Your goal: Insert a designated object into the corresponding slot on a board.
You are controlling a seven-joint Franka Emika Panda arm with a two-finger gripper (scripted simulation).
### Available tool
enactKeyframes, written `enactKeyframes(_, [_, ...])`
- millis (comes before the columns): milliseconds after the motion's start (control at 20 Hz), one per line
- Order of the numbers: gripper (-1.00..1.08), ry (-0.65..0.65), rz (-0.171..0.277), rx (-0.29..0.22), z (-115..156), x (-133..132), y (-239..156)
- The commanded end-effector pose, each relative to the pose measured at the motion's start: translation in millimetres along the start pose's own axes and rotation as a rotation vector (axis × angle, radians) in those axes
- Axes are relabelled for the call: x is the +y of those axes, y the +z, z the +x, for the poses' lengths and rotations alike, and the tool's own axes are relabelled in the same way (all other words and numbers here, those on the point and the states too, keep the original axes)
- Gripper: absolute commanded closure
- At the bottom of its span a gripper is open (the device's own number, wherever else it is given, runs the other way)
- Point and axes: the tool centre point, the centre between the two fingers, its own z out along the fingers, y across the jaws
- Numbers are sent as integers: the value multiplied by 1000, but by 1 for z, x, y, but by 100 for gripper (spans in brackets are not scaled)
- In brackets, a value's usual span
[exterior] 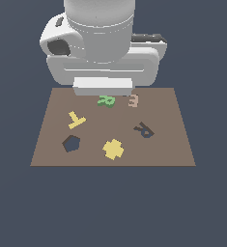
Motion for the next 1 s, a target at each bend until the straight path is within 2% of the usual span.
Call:
enactKeyframes(0, [-92, 0, 0, 0, 0, 0, 0])
enactKeyframes(450, [-92, -59, 0, 0, -3, -2, 5])
enactKeyframes(950, [-92, -261, 0, 1, -13, -7, 22])
